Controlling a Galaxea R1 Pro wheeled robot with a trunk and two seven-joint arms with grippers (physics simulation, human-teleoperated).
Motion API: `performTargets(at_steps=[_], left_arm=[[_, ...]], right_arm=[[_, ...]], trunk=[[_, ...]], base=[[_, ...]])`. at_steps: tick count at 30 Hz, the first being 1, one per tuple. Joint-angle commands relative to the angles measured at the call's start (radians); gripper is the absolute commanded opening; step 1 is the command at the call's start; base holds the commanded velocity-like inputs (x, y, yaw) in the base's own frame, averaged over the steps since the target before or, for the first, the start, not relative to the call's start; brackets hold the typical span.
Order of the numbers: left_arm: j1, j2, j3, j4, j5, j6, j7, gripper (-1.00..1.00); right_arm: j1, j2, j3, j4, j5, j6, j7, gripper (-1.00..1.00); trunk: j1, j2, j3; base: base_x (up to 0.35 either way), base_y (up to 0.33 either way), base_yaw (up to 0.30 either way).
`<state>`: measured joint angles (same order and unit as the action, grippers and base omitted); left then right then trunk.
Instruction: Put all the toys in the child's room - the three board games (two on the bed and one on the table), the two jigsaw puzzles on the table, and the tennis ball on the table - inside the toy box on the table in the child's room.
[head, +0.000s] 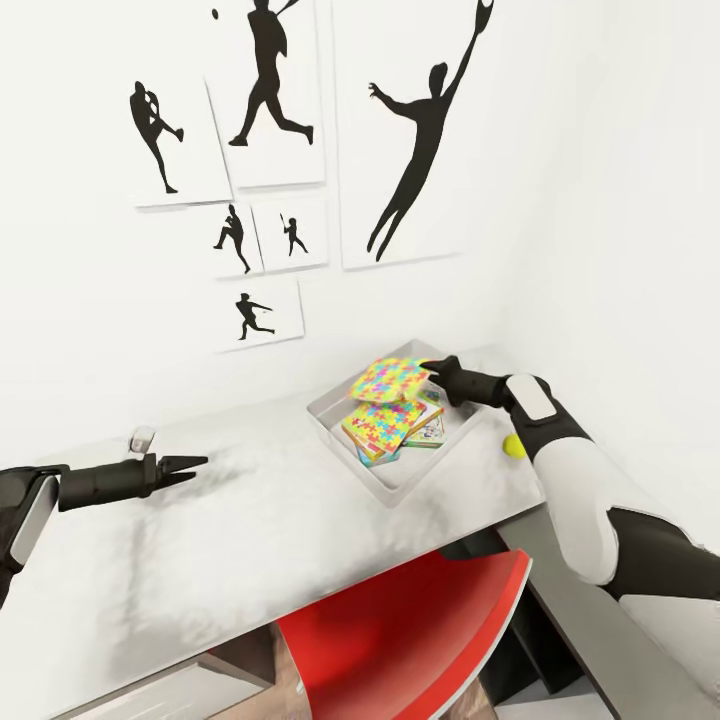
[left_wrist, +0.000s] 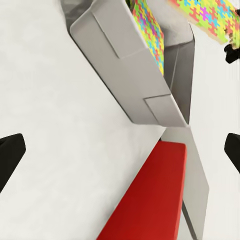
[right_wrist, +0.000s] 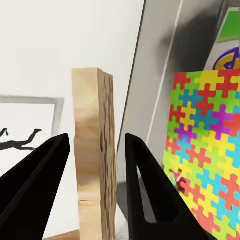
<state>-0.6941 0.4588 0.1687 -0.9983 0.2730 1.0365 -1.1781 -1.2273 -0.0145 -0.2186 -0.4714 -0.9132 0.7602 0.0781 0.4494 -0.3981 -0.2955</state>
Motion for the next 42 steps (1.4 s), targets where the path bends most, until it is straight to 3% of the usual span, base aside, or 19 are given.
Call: performTargets(at_steps=[1, 3, 7, 15, 16, 37, 40, 42], left_arm=[[-0.001, 0.001, 0.000, -0.001, 0.001, 0.005, -0.009, 1.00], [-0.001, 0.001, -0.001, -0.001, 0.000, 0.004, -0.020, 1.00], [-0.001, 0.001, -0.004, -0.001, -0.005, 0.001, -0.042, 1.00], [-0.001, 0.001, -0.003, -0.001, -0.009, 0.000, -0.087, 1.00], [-0.001, 0.001, -0.003, -0.001, -0.009, 0.000, -0.093, 1.00], [0.000, 0.002, -0.003, -0.001, -0.009, -0.001, -0.106, 1.00], [-0.001, 0.003, -0.003, 0.000, -0.009, -0.001, -0.106, 1.00], [-0.001, 0.003, -0.003, -0.001, -0.009, -0.001, -0.106, 1.00]], right_arm=[[0.000, 0.006, -0.005, 0.000, 0.015, 0.005, 0.004, -1.00], [0.003, 0.017, -0.002, 0.000, 0.027, 0.003, 0.001, -1.00], [0.006, 0.011, -0.001, 0.000, 0.056, 0.004, -0.001, -1.00], [0.006, 0.009, -0.001, 0.002, 0.060, 0.005, -0.001, -1.00], [0.006, 0.009, -0.001, 0.002, 0.060, 0.005, -0.001, 1.00], [0.006, -0.008, -0.001, -0.003, 0.063, 0.012, -0.007, 1.00], [0.006, -0.008, 0.001, -0.014, 0.062, 0.016, -0.048, 1.00], [0.005, -0.008, 0.002, -0.032, 0.061, 0.027, -0.124, 1.00]], trunk=[[0.001, -0.002, -0.002], [0.001, -0.002, -0.002], [0.001, -0.002, -0.002], [0.001, -0.002, -0.002], [0.001, -0.002, -0.002], [0.001, -0.002, -0.002], [0.001, -0.002, -0.002], [0.001, -0.002, -0.002]], base=[[0.000, 0.000, 0.000], [0.000, 0.000, 0.000], [0.000, 0.000, 0.000], [0.000, 0.000, 0.000], [0.000, 0.000, 0.000], [0.000, 0.000, 0.000], [0.000, 0.000, 0.000], [0.000, 0.000, 0.000]])
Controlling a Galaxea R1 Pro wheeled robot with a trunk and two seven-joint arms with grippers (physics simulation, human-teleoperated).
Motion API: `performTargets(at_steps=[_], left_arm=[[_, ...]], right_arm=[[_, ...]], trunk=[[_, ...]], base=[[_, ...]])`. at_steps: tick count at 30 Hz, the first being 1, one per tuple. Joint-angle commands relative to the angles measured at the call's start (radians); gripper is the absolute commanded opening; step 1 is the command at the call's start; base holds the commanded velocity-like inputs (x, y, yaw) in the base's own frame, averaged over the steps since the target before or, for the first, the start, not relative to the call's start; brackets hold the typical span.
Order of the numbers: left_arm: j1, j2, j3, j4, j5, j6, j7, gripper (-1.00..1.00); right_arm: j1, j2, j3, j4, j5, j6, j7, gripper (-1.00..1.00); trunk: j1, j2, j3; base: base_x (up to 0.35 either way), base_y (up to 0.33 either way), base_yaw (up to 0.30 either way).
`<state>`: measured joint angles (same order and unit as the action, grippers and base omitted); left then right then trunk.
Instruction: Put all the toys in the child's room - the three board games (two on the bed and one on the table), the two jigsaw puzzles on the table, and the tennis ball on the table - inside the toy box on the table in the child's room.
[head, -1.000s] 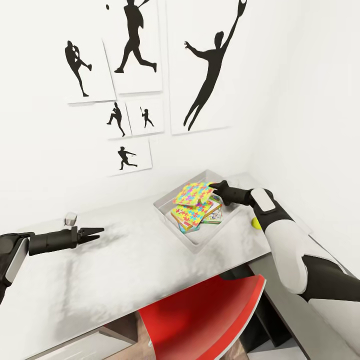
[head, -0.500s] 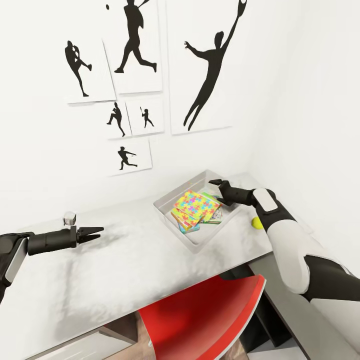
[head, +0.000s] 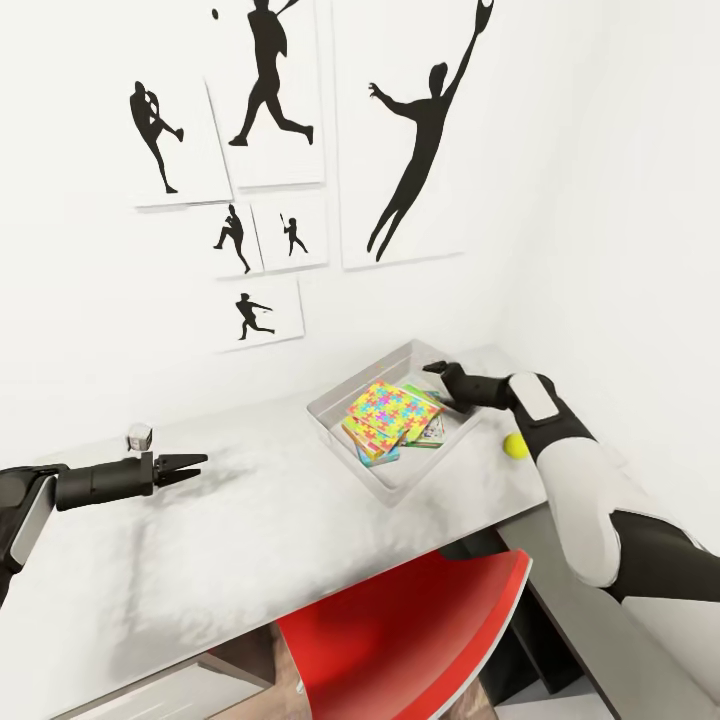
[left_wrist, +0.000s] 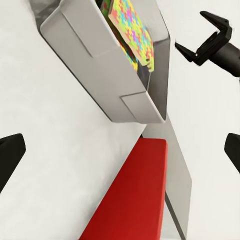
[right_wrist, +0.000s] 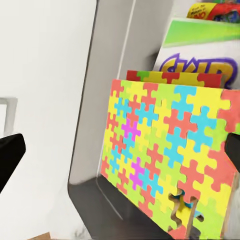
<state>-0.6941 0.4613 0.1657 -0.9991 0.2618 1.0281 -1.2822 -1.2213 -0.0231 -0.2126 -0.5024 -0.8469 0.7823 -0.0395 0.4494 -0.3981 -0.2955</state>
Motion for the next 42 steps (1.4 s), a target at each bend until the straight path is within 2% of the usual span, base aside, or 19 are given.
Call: performTargets(at_steps=[1, 5, 8, 16, 27, 32, 42], left_arm=[[-0.001, 0.000, 0.000, 0.000, 0.001, 0.007, -0.002, 1.00], [0.000, -0.001, -0.001, 0.000, 0.002, 0.007, -0.002, 1.00], [-0.001, -0.001, -0.003, 0.000, 0.002, 0.007, -0.002, 1.00], [-0.001, -0.001, -0.002, 0.000, 0.002, 0.007, -0.002, 1.00], [-0.001, 0.000, -0.001, 0.000, 0.001, 0.007, -0.002, 1.00], [-0.001, 0.000, 0.000, 0.000, 0.001, 0.007, -0.002, 1.00], [-0.001, 0.001, 0.000, -0.001, 0.002, 0.007, -0.002, 1.00]], right_arm=[[-0.001, 0.001, -0.004, -0.014, -0.005, 0.020, -0.040, 1.00], [-0.001, 0.000, -0.006, -0.106, -0.006, 0.101, -0.164, 1.00], [-0.002, -0.006, -0.011, -0.160, -0.008, 0.130, -0.208, 1.00], [-0.002, -0.048, -0.017, -0.228, -0.015, 0.204, -0.223, 1.00], [-0.006, -0.079, -0.019, -0.253, -0.014, 0.244, -0.227, 1.00], [-0.010, -0.107, -0.018, -0.253, -0.010, 0.248, -0.231, 1.00], [-0.011, -0.187, -0.013, -0.248, -0.014, 0.251, -0.363, 1.00]], trunk=[[0.001, -0.002, -0.002], [0.001, -0.002, -0.002], [0.001, -0.002, -0.002], [0.001, -0.002, -0.002], [0.001, -0.002, -0.002], [0.001, -0.002, -0.002], [0.001, -0.002, -0.002]], base=[[0.000, 0.000, 0.000], [0.000, 0.000, 0.000], [0.000, 0.000, 0.000], [0.000, 0.000, 0.000], [0.000, 0.000, 0.000], [0.000, 0.000, 0.000], [0.000, 0.000, 0.000]])
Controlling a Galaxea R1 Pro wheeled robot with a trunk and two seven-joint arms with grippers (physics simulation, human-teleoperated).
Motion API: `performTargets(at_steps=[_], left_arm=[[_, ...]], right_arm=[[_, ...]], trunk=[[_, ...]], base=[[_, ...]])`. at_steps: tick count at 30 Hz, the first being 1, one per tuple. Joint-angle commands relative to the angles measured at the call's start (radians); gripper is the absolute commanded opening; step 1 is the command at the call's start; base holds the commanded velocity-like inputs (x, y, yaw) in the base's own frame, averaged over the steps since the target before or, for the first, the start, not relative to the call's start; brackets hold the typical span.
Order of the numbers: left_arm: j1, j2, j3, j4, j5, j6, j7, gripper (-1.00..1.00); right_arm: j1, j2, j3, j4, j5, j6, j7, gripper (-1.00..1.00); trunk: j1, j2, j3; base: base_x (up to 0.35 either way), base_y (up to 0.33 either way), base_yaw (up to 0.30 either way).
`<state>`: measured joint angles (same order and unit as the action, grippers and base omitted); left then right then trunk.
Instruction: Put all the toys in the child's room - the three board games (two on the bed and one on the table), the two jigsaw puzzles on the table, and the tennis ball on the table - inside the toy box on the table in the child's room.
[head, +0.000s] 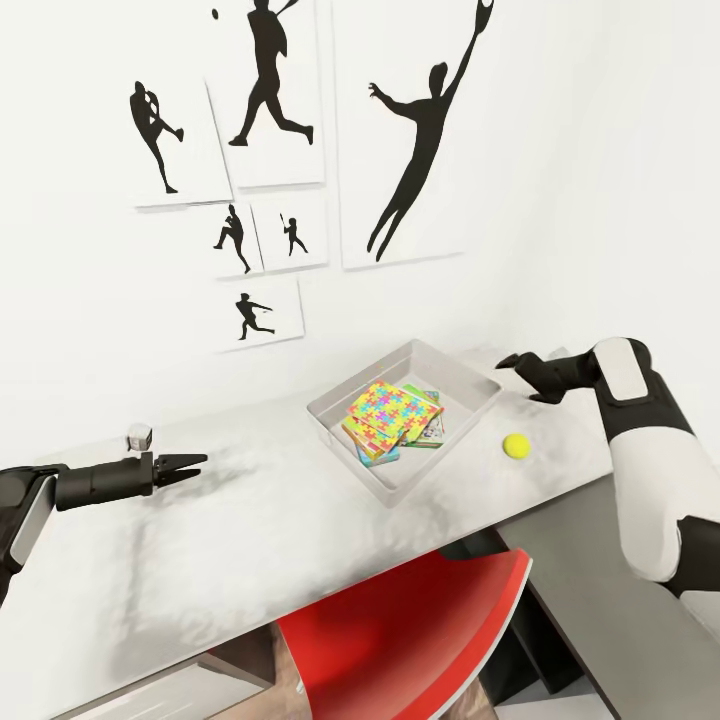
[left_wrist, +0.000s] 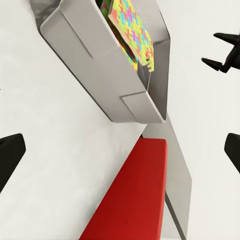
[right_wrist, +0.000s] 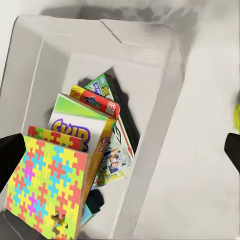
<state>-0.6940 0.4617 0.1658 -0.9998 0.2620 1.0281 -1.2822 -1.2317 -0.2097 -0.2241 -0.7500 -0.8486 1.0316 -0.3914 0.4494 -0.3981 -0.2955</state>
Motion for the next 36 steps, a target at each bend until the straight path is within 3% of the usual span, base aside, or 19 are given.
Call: performTargets(at_steps=[1, 8, 16, 19, 24, 27, 36], left_arm=[[-0.001, 0.000, 0.000, 0.000, 0.002, 0.007, -0.002, 1.00], [-0.001, 0.001, 0.001, 0.001, 0.003, 0.008, -0.003, 1.00], [-0.001, 0.003, 0.001, 0.000, 0.008, 0.009, -0.003, 1.00], [-0.001, 0.004, 0.001, 0.000, 0.010, 0.010, -0.004, 1.00], [-0.001, 0.006, 0.002, 0.000, 0.012, 0.011, -0.025, 1.00], [-0.001, 0.006, 0.003, 0.000, 0.012, 0.012, -0.056, 1.00], [-0.001, 0.005, 0.002, -0.002, 0.012, 0.010, -0.125, 1.00]], right_arm=[[-0.001, -0.009, -0.001, 0.001, -0.012, 0.003, -0.017, 1.00], [0.006, -0.051, 0.005, 0.004, -0.010, 0.007, -0.028, 1.00], [0.007, -0.057, 0.018, 0.015, -0.007, 0.016, -0.032, 1.00], [0.008, -0.057, 0.059, 0.016, -0.006, 0.016, -0.032, 1.00], [0.008, -0.057, 0.188, 0.016, -0.005, 0.016, -0.032, 1.00], [0.008, -0.056, 0.222, 0.015, -0.006, 0.015, -0.032, 1.00], [0.009, -0.055, 0.243, 0.012, -0.005, 0.016, -0.031, 1.00]], trunk=[[0.001, -0.002, -0.002], [0.001, -0.002, -0.002], [0.001, -0.002, -0.002], [0.001, -0.002, -0.002], [0.001, -0.002, -0.002], [0.001, -0.002, -0.002], [0.001, -0.002, -0.002]], base=[[0.000, 0.000, 0.000], [0.000, 0.000, 0.000], [0.000, 0.000, 0.000], [0.000, 0.000, 0.000], [0.000, 0.000, 0.000], [0.000, 0.000, 0.000], [0.000, 0.000, 0.000]])
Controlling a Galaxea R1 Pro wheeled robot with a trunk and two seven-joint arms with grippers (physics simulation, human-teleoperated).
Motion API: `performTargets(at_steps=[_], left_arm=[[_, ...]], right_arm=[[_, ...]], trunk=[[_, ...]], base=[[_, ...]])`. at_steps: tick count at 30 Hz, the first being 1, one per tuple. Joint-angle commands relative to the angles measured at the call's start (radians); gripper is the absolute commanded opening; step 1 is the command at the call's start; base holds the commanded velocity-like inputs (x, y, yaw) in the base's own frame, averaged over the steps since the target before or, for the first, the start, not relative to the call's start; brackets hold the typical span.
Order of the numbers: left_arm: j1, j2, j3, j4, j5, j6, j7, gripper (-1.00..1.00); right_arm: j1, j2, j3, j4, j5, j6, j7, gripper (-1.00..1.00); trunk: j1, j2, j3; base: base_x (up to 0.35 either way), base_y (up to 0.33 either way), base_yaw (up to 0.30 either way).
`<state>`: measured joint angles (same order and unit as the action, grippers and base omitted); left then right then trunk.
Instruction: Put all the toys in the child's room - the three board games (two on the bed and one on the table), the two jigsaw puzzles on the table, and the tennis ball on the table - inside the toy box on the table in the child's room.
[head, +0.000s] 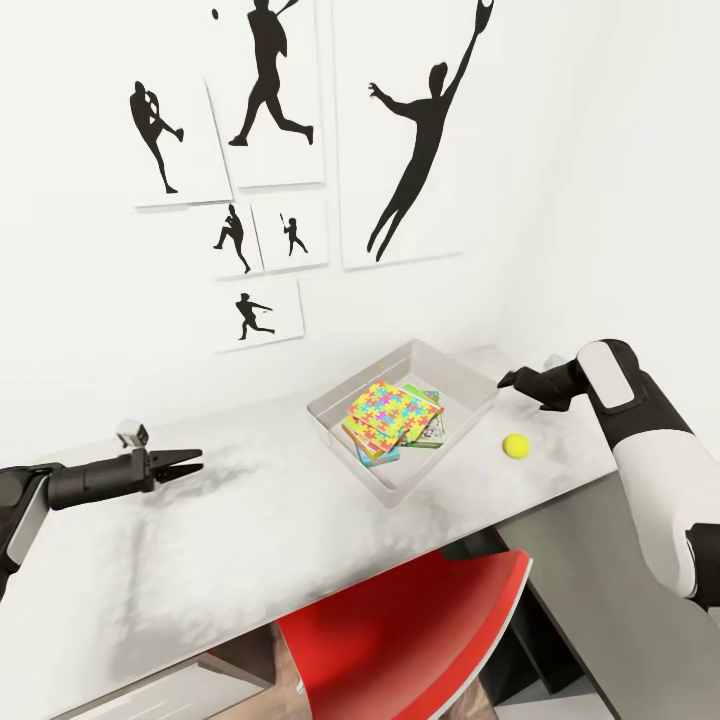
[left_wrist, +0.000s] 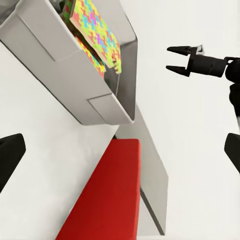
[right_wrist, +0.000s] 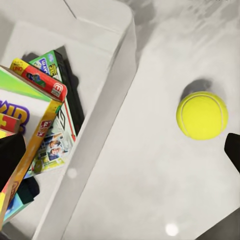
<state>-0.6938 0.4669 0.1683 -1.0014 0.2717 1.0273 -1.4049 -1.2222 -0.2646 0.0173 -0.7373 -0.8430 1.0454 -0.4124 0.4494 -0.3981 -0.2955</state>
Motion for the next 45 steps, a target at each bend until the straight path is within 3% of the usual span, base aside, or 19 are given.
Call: performTargets(at_steps=[1, 11, 22, 39, 45], left_arm=[[-0.001, 0.000, 0.000, 0.000, 0.002, 0.010, -0.003, 1.00], [-0.001, 0.000, -0.001, 0.000, 0.003, 0.010, -0.009, 1.00], [-0.001, -0.001, 0.000, 0.000, 0.003, 0.010, -0.009, 1.00], [0.000, -0.001, 0.000, 0.000, 0.001, 0.010, -0.009, 1.00], [0.000, 0.000, 0.000, 0.000, 0.002, 0.011, -0.009, 1.00]], right_arm=[[-0.001, -0.001, 0.002, -0.001, -0.010, 0.002, -0.010, 1.00], [0.000, -0.001, 0.008, 0.003, -0.008, 0.002, -0.013, 1.00], [0.002, -0.001, 0.034, 0.010, 0.004, 0.002, -0.096, 1.00], [0.003, 0.000, 0.039, 0.010, 0.007, 0.002, -0.109, 1.00], [0.003, -0.001, 0.039, 0.012, 0.008, 0.002, -0.143, 1.00]], trunk=[[0.001, -0.002, -0.002], [0.001, -0.002, -0.002], [0.001, -0.002, -0.002], [0.001, -0.002, -0.002], [0.001, -0.002, -0.003]], base=[[0.000, 0.000, 0.000], [0.000, 0.000, 0.000], [0.000, 0.000, 0.000], [0.000, 0.000, 0.000], [0.000, 0.000, 0.000]])
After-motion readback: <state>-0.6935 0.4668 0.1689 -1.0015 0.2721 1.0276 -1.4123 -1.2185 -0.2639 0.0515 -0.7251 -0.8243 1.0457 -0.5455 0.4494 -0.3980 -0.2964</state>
